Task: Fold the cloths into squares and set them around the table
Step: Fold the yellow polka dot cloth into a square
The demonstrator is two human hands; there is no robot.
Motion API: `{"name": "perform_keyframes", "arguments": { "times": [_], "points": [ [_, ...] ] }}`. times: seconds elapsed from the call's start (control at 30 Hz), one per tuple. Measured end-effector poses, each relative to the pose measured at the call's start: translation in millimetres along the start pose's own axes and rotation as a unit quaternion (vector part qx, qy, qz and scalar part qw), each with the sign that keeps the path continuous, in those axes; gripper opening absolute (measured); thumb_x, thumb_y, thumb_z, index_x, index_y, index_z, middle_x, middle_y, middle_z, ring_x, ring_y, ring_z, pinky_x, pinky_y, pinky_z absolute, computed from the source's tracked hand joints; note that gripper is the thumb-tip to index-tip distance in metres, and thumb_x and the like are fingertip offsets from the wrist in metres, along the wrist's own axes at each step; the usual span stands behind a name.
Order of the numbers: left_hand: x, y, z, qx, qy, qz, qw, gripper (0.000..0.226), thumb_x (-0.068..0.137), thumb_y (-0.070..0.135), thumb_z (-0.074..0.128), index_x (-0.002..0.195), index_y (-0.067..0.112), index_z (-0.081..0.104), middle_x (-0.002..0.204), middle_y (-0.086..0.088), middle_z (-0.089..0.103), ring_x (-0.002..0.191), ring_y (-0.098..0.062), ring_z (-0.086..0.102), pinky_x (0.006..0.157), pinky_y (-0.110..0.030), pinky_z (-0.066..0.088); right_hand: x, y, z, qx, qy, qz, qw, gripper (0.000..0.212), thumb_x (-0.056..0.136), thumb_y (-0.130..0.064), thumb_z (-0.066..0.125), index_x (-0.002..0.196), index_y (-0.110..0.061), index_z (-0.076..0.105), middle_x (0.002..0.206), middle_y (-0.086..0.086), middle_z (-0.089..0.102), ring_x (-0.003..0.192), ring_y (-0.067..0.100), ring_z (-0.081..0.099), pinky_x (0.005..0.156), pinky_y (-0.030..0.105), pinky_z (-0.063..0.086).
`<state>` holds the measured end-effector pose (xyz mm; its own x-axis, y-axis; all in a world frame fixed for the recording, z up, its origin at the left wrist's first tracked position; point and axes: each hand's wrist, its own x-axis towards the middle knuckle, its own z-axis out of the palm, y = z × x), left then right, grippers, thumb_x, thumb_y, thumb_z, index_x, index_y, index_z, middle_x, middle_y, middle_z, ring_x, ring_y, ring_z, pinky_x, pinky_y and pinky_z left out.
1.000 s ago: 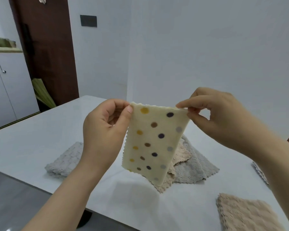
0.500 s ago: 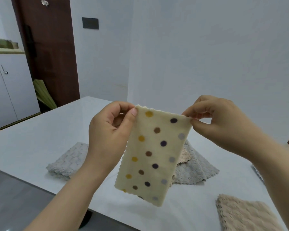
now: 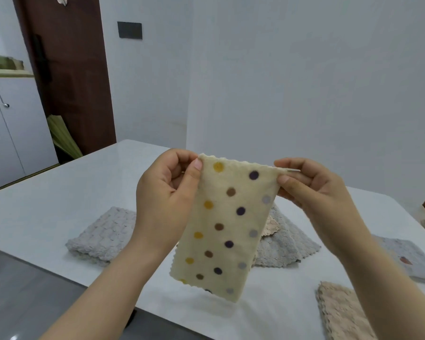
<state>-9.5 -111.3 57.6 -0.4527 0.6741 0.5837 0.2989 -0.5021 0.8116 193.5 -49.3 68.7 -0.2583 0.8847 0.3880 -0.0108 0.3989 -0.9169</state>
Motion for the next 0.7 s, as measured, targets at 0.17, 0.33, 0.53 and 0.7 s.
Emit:
{"name": "perform_keyframes", "arguments": {
  "times": [0.17,0.33,0.53,0.7],
  "points": [
    [-1,1,5,0.013,0.011,0.007,1.000,0.009,0.091,0.016,0.058,0.086,0.015,0.066,0.078,0.010,0.067,0.073,0.002,0.062,0.065,-0.006,0.045,-15,24,13,0.101,-0.037,0.061,0.992,0.045,0.077,-0.017,0.065,0.121,-0.010,0.060,0.107,0.009,0.074,0.104,0.025,0.069,0.093,0.036,0.055],
    [0,3,7,0.025,0.011,0.010,1.000,0.009,0.091,0.015,0.059,0.087,0.013,0.066,0.078,0.009,0.067,0.071,0.004,0.062,0.064,-0.006,0.044,-30,46,31,0.098,-0.099,0.098,0.985,0.032,0.086,-0.014,0.068,0.118,-0.012,0.065,0.115,0.006,0.071,0.110,0.023,0.066,0.098,0.040,0.050],
    [3,4,3,0.039,0.020,0.024,0.999,0.011,0.092,0.016,0.058,0.088,0.011,0.066,0.076,0.011,0.065,0.070,0.005,0.061,0.063,-0.006,0.044,-43,64,49,0.075,-0.102,0.151,0.980,0.028,0.083,-0.017,0.072,0.108,-0.006,0.068,0.106,0.008,0.074,0.104,0.024,0.069,0.096,0.038,0.053],
    [5,3,1,0.048,0.029,0.026,0.998,0.011,0.093,0.016,0.057,0.089,0.012,0.066,0.077,0.010,0.065,0.070,0.006,0.061,0.063,-0.005,0.044,-51,66,54,0.092,-0.085,0.157,0.980,0.016,0.088,-0.009,0.065,0.102,-0.002,0.071,0.100,0.008,0.076,0.098,0.022,0.071,0.084,0.024,0.055]
  ]
}}
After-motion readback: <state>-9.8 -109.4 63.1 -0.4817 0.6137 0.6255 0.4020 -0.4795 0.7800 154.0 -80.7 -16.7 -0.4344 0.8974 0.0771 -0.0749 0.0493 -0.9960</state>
